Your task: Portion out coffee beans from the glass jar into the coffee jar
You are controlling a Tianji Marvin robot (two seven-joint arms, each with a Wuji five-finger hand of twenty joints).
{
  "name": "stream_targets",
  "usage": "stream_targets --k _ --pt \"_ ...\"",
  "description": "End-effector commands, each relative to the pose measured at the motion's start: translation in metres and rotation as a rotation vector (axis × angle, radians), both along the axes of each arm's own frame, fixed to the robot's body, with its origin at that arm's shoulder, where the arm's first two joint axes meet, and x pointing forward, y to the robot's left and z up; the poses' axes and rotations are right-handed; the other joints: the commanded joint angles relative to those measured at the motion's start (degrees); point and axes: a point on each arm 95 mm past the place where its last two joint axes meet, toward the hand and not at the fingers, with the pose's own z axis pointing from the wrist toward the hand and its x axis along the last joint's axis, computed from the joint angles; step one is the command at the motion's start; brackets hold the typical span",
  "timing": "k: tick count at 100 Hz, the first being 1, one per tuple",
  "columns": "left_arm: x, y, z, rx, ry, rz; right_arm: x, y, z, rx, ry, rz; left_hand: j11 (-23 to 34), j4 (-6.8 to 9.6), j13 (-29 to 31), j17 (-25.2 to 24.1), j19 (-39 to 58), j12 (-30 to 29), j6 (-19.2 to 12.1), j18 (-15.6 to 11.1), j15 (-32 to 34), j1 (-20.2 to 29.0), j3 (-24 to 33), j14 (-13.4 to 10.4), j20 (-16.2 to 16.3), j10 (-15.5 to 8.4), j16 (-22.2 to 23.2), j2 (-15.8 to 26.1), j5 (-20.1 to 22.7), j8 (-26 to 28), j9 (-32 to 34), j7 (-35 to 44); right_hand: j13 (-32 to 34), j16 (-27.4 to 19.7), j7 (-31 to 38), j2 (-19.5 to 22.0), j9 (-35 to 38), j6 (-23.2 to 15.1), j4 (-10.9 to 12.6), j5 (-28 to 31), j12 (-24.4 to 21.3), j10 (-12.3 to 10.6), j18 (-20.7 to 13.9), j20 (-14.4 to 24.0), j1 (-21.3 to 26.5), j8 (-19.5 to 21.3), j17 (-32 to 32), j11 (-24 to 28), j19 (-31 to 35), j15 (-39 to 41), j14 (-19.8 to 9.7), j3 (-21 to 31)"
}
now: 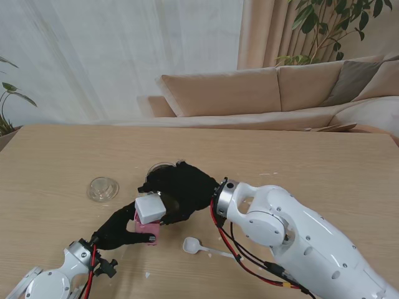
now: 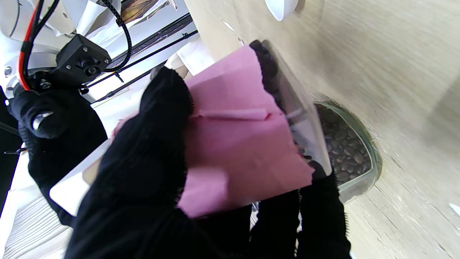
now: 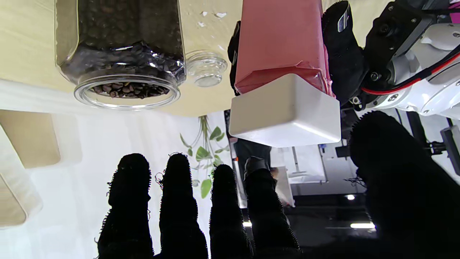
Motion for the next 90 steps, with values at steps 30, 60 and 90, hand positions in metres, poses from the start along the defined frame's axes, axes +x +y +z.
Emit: stream_targets --k 30,60,90 --pt "-0.004 -0.006 0.001 -0.001 0.001 -0.031 0.003 0.011 -0.011 -0.016 0.062 -0.026 7.6 4.05 -0.1 1.9 5.6 3.6 -8.9 0.0 1.0 11.1 9.8 0.1 2.0 -4.7 1.8 11.5 3.7 2.8 4.5 10.0 1.5 1.9 4.2 3.7 7.0 1.0 1.2 9.7 2.1 1.5 0.6 2.2 1.1 1.1 0.8 0.7 3.0 1.7 0.4 -5.8" --pt "-0.005 -0.008 0.001 0.001 -0.005 -0.027 0.007 0.025 -0.015 0.004 0.041 -0.076 8.6 4.16 0.1 2.0 6.4 4.5 -9.0 0.0 2.4 10.8 9.3 0.2 2.4 -4.3 2.8 11.5 3.6 3.0 4.5 10.3 4.8 3.3 24.6 2.4 13.3 -1.9 1.2 18.7 6.2 1.7 1.4 2.8 0.9 17.8 3.3 5.6 6.4 5.1 0.9 -4.9" --pt "-0.006 -0.008 0.001 0.002 -0.015 -0.019 0.010 0.039 -0.019 0.034 -0.001 -0.096 10.4 4.29 0.3 2.4 8.6 5.2 -9.0 0.1 4.9 10.8 9.2 0.9 3.5 -3.7 4.5 11.4 3.7 3.2 4.5 10.8 9.8 4.1 44.6 -0.3 24.1 -6.0 1.2 37.3 7.9 0.1 2.8 3.0 1.1 24.2 6.3 8.5 9.0 7.5 2.0 -1.9"
